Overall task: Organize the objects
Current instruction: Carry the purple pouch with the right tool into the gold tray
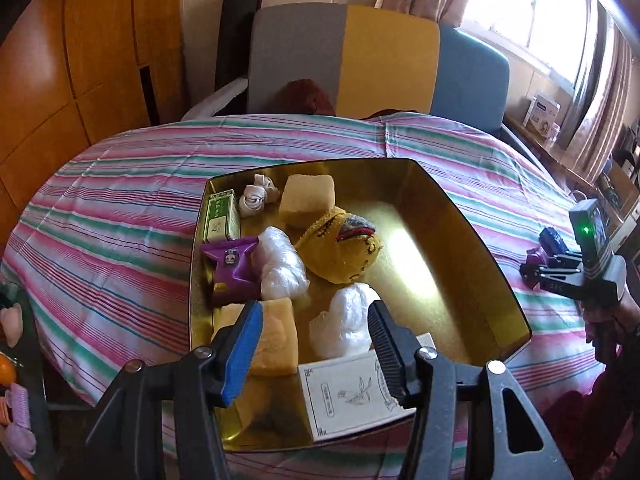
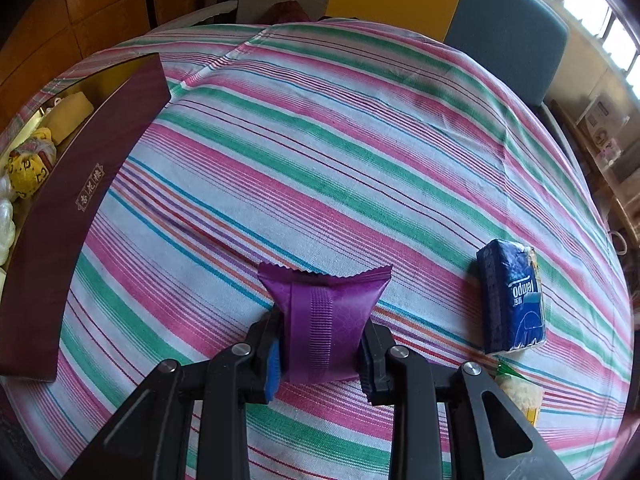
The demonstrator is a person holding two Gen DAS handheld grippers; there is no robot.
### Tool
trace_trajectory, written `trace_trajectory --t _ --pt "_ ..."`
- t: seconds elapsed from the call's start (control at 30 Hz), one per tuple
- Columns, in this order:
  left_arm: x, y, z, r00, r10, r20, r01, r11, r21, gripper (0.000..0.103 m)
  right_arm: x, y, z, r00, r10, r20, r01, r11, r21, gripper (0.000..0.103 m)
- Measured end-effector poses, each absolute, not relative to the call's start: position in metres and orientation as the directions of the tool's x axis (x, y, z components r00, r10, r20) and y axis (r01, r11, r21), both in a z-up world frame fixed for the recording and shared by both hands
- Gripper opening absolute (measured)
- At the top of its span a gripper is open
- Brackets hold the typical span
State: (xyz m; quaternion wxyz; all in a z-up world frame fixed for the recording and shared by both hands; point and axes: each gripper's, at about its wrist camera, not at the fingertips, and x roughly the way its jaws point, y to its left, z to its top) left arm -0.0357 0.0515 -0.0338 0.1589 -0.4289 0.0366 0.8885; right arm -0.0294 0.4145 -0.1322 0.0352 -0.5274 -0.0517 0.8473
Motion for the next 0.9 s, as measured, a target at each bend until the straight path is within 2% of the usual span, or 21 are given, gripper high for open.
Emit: trace_trajectory --t 0.2,0.9 --pt "-0.033 0.051 -0.040 -0.537 0.286 -0.793 -0.314 -0.941 -0.127 0.055 -0.030 0.416 -0.133 -0.446 0.116 -0.888 -0.005 -0.992 -0.126 0.030" --pt "-0.034 0.039 -0.044 -0.541 0.274 -0.795 -0.305 -0.945 -0.118 0.055 -0.033 0.415 -0.136 -0.462 0.141 -0.876 -0.002 -0.987 -0.158 0.030"
